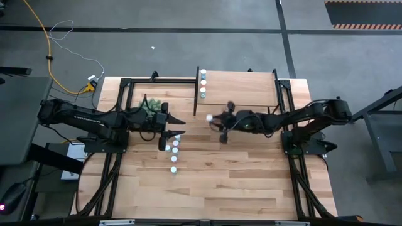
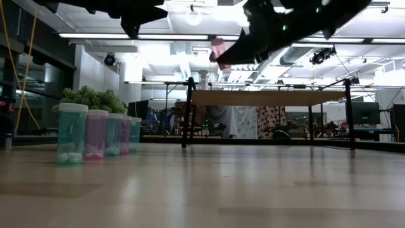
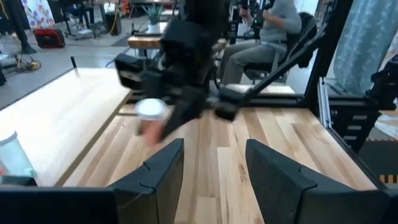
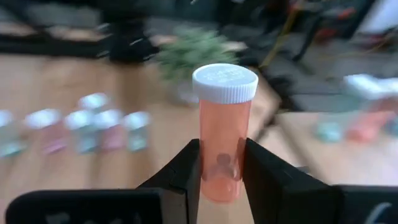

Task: Pick and place medicine bottles onto shelf by color
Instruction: Put the transparent orange medicine bottle on the shelf

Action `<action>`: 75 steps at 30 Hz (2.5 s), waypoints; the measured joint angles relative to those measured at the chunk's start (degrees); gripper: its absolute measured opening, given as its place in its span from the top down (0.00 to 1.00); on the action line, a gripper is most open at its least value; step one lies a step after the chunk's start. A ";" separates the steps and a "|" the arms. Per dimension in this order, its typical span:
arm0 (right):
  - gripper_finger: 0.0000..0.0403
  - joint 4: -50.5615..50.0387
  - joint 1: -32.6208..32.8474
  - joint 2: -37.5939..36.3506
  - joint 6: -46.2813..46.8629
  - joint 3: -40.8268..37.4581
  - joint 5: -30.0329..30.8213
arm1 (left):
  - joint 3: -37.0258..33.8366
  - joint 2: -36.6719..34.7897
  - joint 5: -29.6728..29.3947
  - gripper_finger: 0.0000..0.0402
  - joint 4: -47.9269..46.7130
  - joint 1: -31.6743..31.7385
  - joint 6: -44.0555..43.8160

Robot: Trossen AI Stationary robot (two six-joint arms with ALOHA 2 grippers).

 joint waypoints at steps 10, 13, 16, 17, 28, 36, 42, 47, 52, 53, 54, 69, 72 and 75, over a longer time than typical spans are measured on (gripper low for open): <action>0.79 18.63 -14.46 1.94 2.36 -0.92 0.98 | 0.00 -0.01 0.02 0.60 0.89 -0.01 0.01; 0.79 18.37 -19.05 4.93 5.37 0.72 0.93 | 0.00 -0.01 0.02 0.60 0.99 -0.01 0.00; 0.79 18.16 -23.20 8.10 7.87 2.64 -0.13 | 0.00 -0.01 0.04 0.60 0.98 -0.01 -0.01; 0.79 18.23 -24.51 9.08 8.90 3.55 -1.61 | 0.00 -0.01 0.04 0.60 0.98 -0.01 0.01; 0.79 14.94 -30.08 18.74 8.46 13.01 -10.74 | 0.00 -0.01 0.04 0.60 0.96 -0.03 0.01; 0.79 12.79 -30.41 20.81 7.44 13.93 -7.94 | 0.00 -0.01 0.07 0.60 0.96 -0.03 0.05; 0.79 11.67 -30.41 20.83 7.26 13.88 -6.26 | 0.00 -0.01 0.07 0.60 0.94 -0.03 0.58; 0.79 11.68 -30.39 20.83 7.37 13.88 -6.57 | 0.00 -0.01 0.04 0.60 0.94 -0.03 0.51; 0.77 11.57 -30.39 20.83 7.68 13.86 -8.18 | 0.00 -0.01 0.04 0.60 0.94 -0.03 0.51; 0.76 11.37 -30.39 20.83 7.69 13.86 -8.20 | 0.00 -0.01 0.04 0.60 0.94 -0.03 0.51; 0.75 11.16 -30.39 20.83 7.68 13.86 -8.20 | 0.00 -0.01 0.04 0.60 0.94 -0.03 0.51; 0.72 9.77 -30.41 20.83 7.68 13.84 -7.79 | 0.00 -0.01 0.02 0.60 0.94 -0.03 0.51; 0.72 9.49 -30.41 20.83 7.41 13.84 -7.79 | 0.00 -0.01 0.02 0.60 0.94 -0.03 0.51; 0.71 9.49 -30.41 20.83 7.05 13.84 -7.76 | 0.00 -0.01 0.02 0.60 0.94 -0.03 0.51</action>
